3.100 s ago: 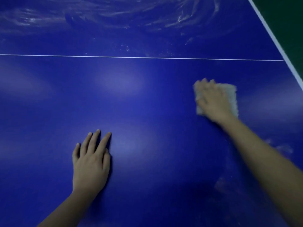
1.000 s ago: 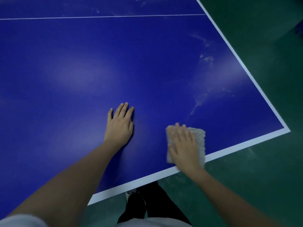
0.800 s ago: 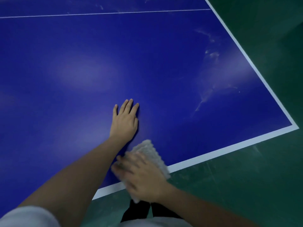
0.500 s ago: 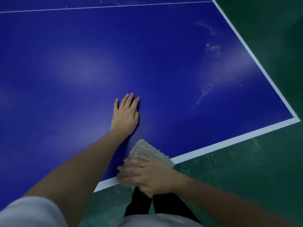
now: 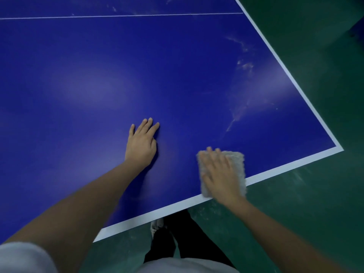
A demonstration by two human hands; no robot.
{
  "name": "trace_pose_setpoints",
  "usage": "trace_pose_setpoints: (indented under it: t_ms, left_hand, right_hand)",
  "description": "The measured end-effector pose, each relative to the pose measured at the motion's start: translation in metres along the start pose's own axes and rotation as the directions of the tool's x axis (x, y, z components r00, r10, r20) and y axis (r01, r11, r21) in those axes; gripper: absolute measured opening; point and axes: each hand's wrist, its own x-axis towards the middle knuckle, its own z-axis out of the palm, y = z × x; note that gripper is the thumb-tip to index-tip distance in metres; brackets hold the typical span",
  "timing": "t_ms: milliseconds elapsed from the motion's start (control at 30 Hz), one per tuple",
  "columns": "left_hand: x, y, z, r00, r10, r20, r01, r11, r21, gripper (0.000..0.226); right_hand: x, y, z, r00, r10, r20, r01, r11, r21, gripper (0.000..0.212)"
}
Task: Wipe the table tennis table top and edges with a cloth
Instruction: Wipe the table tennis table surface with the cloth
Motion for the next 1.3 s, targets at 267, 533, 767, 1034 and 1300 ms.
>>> trace_pose_setpoints:
  t_ms: [267, 533, 767, 1034, 1300]
  left_hand:
    - [-0.021, -0.048, -0.060, 0.997, -0.016, 0.073, 0.028, 0.985, -0.168, 0.044]
    - [-0.059, -0.075, -0.075, 0.990, -0.136, -0.030, 0.131, 0.983, -0.127, 0.033]
    - [-0.036, -0.059, -0.071, 0.996, -0.089, -0.030, 0.084, 0.987, -0.140, 0.032]
    - [-0.001, -0.011, -0.040, 0.990, 0.086, 0.110, -0.079, 0.995, -0.061, 0.048]
    - [0.035, 0.065, 0.024, 0.997, -0.002, 0.076, -0.008, 0.992, 0.122, 0.046]
  right_hand:
    - [0.005, -0.147, 0.000, 0.793, -0.605, 0.072, 0.606, 0.795, 0.015, 0.054]
    - [-0.016, -0.215, 0.018, 0.387, -0.864, 0.322, 0.911, 0.305, -0.278, 0.055]
    - [0.006, -0.113, -0.001, 0.423, -0.886, 0.190, 0.901, 0.433, 0.013, 0.052]
    - [0.025, 0.075, -0.017, 0.989, -0.138, -0.043, 0.141, 0.988, 0.061, 0.051]
    - [0.020, 0.034, -0.012, 0.936, 0.296, -0.191, -0.284, 0.955, 0.090, 0.059]
